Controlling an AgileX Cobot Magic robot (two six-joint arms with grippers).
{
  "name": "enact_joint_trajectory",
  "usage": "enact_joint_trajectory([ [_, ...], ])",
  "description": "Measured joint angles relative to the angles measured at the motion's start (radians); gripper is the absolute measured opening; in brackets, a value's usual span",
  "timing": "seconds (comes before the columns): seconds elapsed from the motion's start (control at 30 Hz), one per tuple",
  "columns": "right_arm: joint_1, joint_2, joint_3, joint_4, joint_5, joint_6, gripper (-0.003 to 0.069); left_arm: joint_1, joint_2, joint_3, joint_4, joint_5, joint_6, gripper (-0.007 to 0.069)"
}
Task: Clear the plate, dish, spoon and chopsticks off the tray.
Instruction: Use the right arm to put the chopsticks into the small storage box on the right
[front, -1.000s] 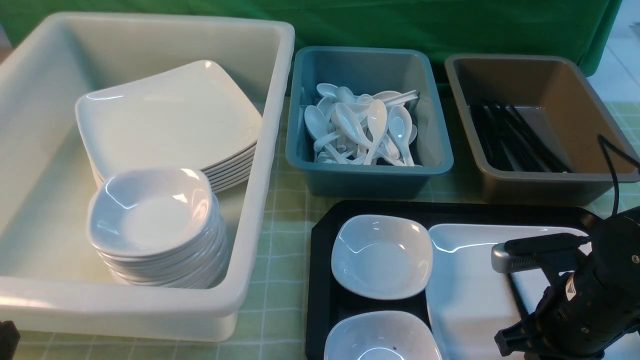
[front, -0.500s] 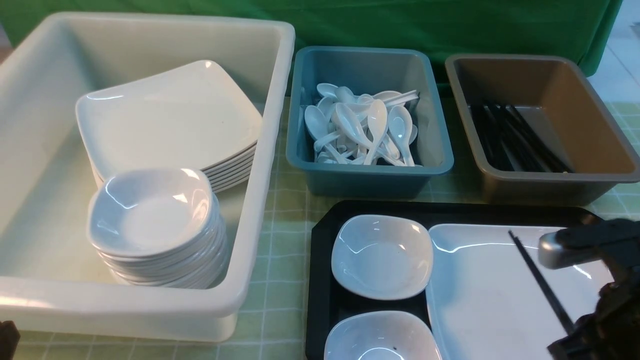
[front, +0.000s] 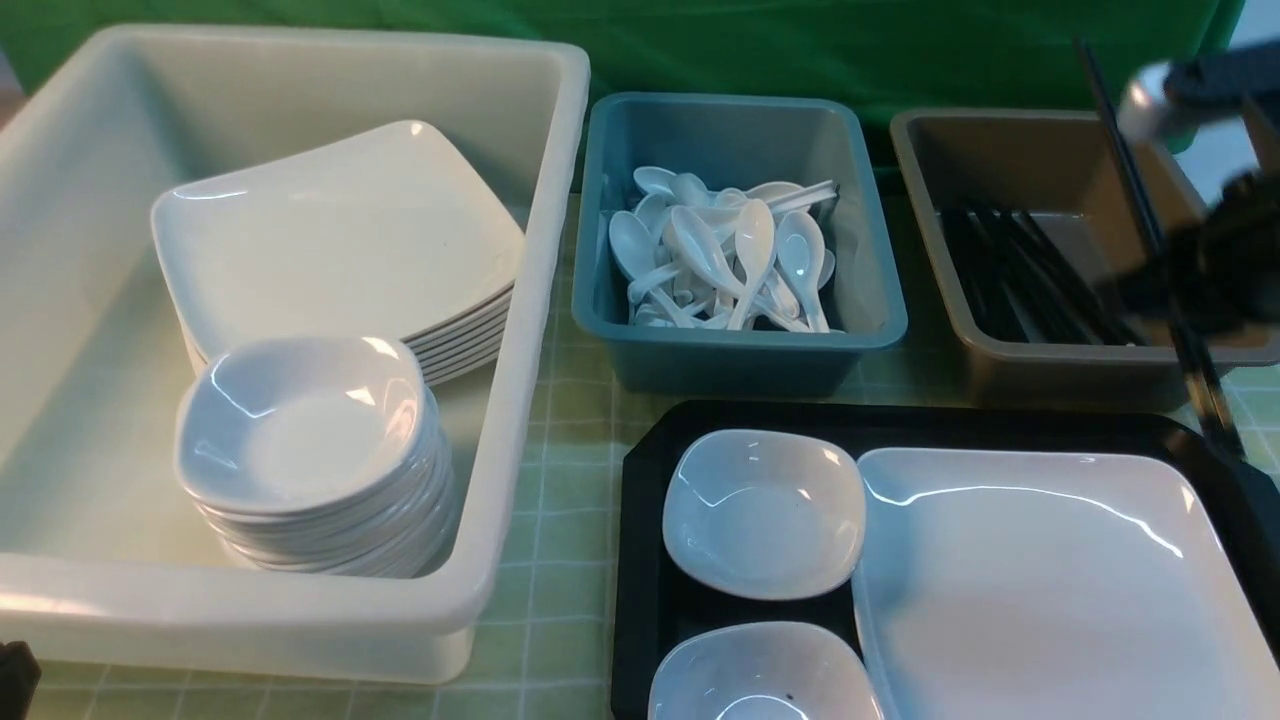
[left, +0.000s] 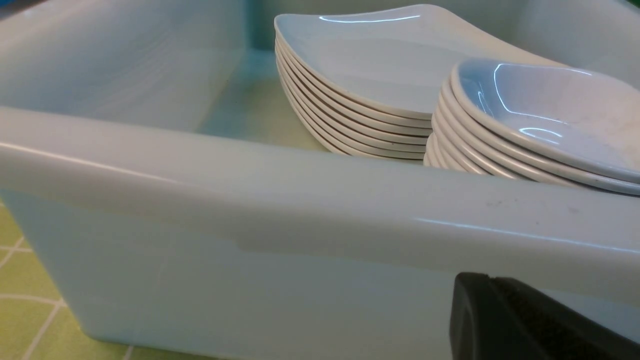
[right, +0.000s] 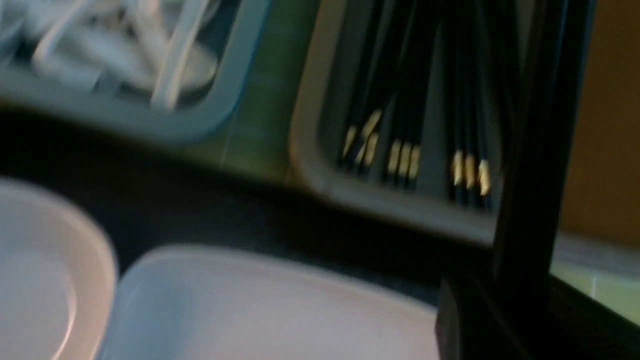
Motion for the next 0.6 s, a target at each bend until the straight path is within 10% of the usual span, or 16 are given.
enact_joint_trajectory([
  [0.33, -0.105, 0.449, -0.309, -0.005, -0.324, -0.006, 0.0114, 0.000, 0.000, 0.000, 0.000, 0.000, 0.001, -0.0001],
  [0.6, -0.105, 0.547, -0.354, -0.005, -0.251, -0.024, 0.0225, 0.000, 0.000, 0.000, 0.000, 0.000, 0.001, -0.0001],
])
